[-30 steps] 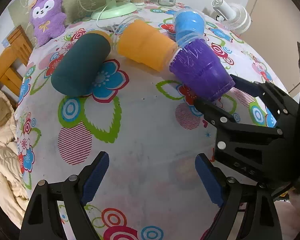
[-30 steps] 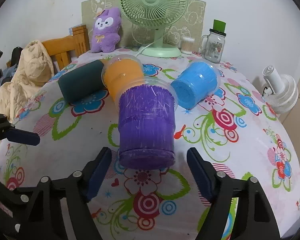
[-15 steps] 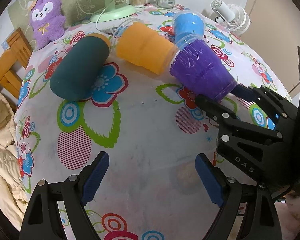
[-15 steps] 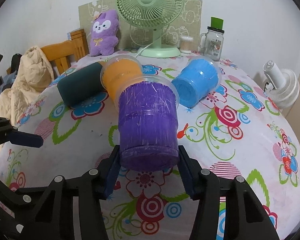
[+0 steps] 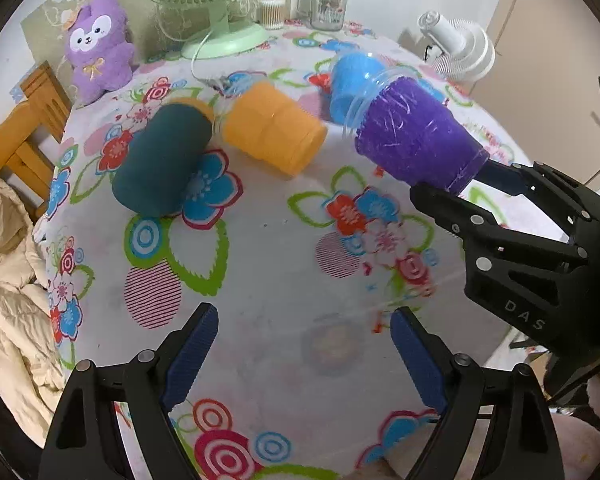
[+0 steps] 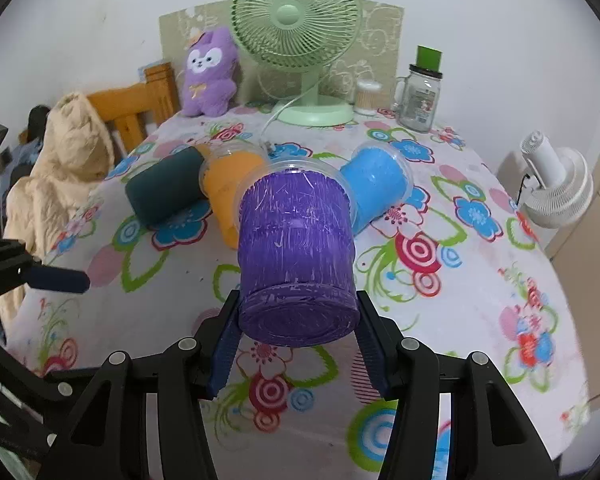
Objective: Flip cup upside down
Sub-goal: 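Lift and rotate the purple cup with the right tool, rim downward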
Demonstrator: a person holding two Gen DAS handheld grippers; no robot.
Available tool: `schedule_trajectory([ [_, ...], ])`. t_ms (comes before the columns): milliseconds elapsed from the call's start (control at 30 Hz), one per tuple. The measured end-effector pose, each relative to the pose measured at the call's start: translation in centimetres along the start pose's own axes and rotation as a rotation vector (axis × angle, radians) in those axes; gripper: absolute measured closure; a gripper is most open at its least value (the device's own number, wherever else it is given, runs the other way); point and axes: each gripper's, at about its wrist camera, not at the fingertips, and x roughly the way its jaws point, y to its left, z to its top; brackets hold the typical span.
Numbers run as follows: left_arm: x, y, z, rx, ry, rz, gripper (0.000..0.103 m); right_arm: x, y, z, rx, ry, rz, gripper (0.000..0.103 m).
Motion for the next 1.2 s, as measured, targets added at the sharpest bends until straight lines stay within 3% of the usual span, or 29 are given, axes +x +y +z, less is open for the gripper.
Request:
schedule_trajectory([
  [333,-2.2,-1.3,1.0,-0.066,-0.021,-0.034,0.013,-2.7,-0.7,3.1,-0.163,0.211,0.040,0.046],
  [633,-2.1,-2.1,0.4,-0.105,-0.024,-0.068,0.013,-2.7,-0.4,2.8,-0.234,0.441,0.090,0.046],
  [1200,-1.4,-0.8,-0.3,-0.177,-0.022,-0.086,0.013,-0.4,0.0,2.9,-0.332,0.710,0.071,0.046],
])
